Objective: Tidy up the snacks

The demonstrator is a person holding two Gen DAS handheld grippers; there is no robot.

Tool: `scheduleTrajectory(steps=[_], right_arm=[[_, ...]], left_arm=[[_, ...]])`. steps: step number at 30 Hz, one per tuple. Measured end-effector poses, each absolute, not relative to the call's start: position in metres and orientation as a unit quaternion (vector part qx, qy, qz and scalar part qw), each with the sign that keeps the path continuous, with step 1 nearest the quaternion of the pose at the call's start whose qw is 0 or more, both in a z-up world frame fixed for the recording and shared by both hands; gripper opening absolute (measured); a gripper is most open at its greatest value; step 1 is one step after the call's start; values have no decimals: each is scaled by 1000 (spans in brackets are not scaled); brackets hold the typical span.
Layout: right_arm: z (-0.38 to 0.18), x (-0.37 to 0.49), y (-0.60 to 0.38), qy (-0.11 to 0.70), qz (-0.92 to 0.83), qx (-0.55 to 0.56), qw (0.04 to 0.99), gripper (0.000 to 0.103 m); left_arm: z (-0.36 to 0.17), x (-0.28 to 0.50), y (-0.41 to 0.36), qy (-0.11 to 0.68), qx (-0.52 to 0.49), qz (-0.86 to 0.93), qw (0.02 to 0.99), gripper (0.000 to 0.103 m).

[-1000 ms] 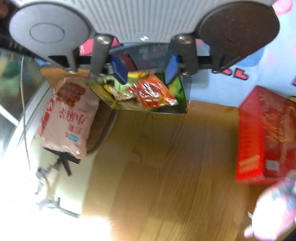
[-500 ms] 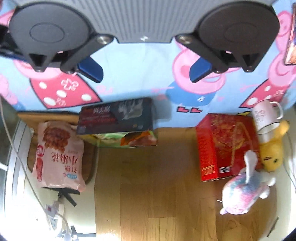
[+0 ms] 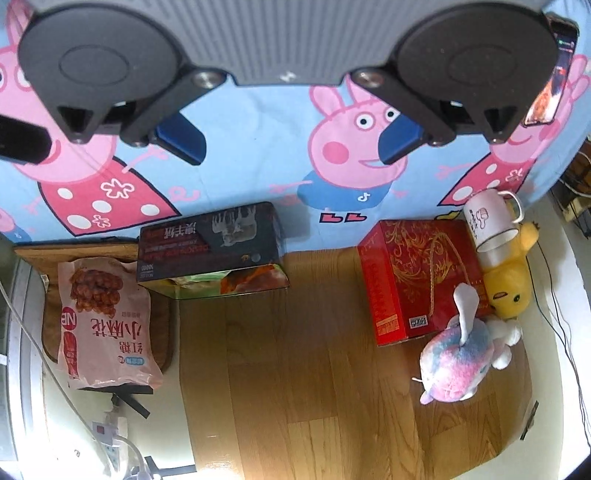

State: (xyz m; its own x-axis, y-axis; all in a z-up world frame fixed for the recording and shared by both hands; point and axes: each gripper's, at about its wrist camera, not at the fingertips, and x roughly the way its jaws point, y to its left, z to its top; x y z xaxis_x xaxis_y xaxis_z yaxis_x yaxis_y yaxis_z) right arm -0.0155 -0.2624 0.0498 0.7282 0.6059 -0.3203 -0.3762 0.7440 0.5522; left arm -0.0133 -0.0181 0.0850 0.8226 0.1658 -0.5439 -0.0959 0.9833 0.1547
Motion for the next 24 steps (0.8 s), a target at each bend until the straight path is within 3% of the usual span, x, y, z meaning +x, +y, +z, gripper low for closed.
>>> scheduleTrajectory(steps=[24], right_arm=[[42,-11,-266,260,266,252,893,72]], left_arm=[[74,-4,-18,282,104,99,949,103]])
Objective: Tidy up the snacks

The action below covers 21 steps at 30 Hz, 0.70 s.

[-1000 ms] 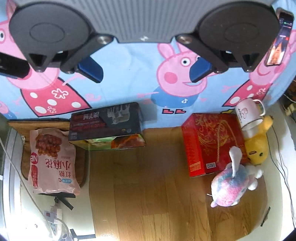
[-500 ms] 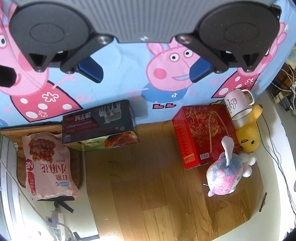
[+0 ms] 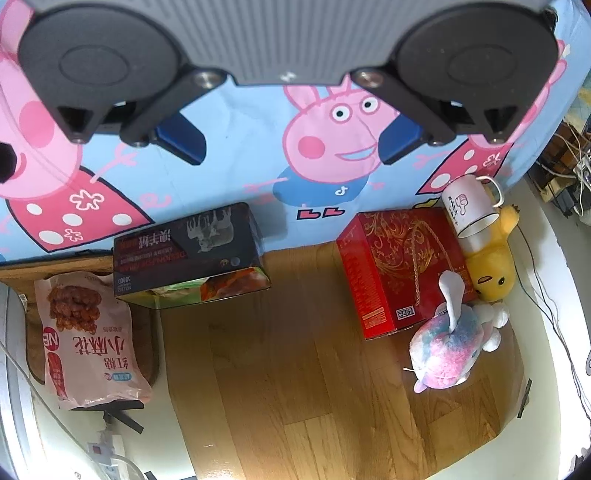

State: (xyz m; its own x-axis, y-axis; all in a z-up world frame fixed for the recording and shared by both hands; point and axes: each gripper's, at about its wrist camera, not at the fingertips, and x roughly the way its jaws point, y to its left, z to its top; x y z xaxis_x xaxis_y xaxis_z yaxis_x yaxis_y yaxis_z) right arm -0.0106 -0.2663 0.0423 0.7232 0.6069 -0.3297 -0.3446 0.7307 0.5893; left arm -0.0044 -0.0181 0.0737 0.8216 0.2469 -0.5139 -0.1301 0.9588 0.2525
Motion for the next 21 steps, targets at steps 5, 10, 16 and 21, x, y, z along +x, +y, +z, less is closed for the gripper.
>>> scheduleTrajectory(steps=[5,10,16,21], right_arm=[[41,-9,-267,261,265,254,893,72],[40,-9,-268,263,262,259,892,72],[40,-8,-270,263,261,262,891,73],[39,-8,-271,262,259,265,891,73]], left_arm=[[72,-4,-20,279,114,101,948,103],[71,-3,-21,280,123,101,947,103],[69,-2,-23,284,128,99,945,103],[69,-3,-23,284,126,93,946,103]])
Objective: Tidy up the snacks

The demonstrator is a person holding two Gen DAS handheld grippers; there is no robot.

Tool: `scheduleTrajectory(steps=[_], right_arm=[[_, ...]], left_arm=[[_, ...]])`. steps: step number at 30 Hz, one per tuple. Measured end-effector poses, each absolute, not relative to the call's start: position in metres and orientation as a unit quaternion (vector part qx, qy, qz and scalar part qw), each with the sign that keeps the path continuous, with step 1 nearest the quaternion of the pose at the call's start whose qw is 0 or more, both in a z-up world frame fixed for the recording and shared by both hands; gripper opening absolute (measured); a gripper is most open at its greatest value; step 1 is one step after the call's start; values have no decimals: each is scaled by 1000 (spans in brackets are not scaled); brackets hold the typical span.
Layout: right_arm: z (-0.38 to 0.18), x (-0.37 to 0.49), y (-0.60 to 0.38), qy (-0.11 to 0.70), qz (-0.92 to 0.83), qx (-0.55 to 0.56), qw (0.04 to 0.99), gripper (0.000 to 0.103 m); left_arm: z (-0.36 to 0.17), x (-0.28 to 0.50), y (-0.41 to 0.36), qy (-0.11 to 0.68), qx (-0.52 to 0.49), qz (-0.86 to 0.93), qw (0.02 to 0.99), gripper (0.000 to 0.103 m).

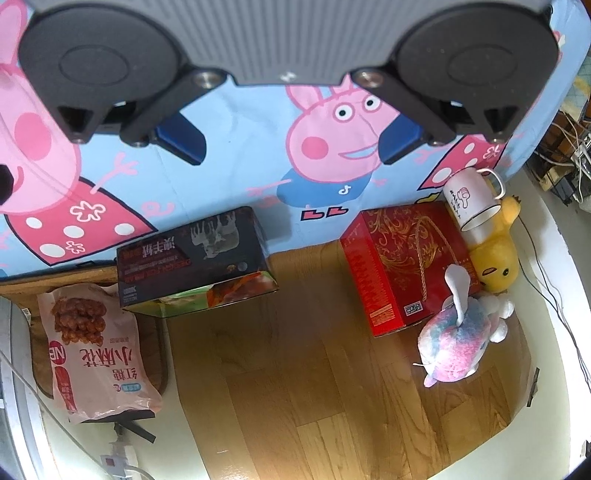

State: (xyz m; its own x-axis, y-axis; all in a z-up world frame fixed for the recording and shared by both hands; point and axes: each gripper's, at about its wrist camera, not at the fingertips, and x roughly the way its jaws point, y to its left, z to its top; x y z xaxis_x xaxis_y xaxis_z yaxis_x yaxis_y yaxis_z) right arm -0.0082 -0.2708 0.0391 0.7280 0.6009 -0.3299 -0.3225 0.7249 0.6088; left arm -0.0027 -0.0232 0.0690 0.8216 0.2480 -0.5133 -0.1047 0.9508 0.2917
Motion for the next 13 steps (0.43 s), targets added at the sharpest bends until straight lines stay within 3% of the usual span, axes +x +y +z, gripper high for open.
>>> scheduleTrajectory(steps=[10,13], right_arm=[[40,-9,-271,260,257,262,893,74],[41,-10,-270,255,252,252,899,78]], left_arm=[[71,-6,-29,281,123,61,950,103],[72,-4,-30,288,111,44,950,103]])
